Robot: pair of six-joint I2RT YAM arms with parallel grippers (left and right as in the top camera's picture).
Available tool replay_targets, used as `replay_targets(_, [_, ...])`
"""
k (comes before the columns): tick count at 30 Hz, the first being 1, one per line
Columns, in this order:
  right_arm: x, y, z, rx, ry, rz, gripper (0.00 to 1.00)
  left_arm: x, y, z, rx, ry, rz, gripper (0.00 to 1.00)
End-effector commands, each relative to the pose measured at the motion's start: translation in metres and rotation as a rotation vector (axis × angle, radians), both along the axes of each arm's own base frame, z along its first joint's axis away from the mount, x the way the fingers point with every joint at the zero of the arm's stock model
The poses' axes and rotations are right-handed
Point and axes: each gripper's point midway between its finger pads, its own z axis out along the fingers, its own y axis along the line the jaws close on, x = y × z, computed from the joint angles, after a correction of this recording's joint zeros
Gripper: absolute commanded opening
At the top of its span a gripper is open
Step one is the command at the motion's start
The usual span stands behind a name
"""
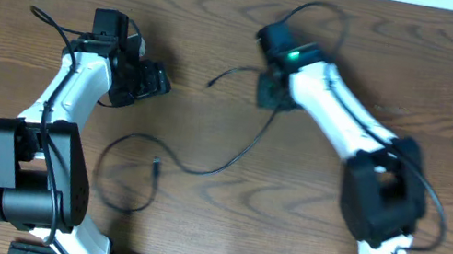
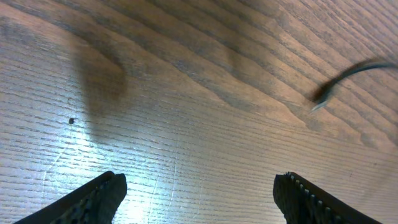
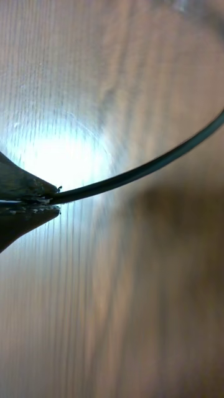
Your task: Untangle cables
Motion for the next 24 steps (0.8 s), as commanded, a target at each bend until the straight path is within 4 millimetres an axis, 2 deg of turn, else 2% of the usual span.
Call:
replay_targets(1, [0.018, -0.044, 0.066, -0.056, -0.164, -0.066, 0.01, -0.002, 0.001, -0.004, 0.005, 0.013, 0.001, 0.81])
replay_targets(7, [0.023, -0.107, 0.136, -0.060, -0.301, -0.204, 0.01, -0.002, 0.001, -0.004, 0.005, 0.013, 0.001, 0.81])
replay_targets(12, [0.014, -0.141, 0.174, -0.036, -0.361, -0.279, 0.01, -0.002, 0.001, -0.004, 0.005, 0.012, 0.001, 0.82])
replay_targets(16, [0.010, -0.139, 0.180, 0.022, -0.356, -0.277, 0.01, -0.002, 0.001, -0.004, 0.005, 0.013, 0.001, 0.81])
replay_targets(24, [-0.005, -0.102, 0.159, 0.019, -0.259, -0.086, 0.01, -0.002, 0.001, -0.004, 0.005, 0.012, 0.001, 0.81])
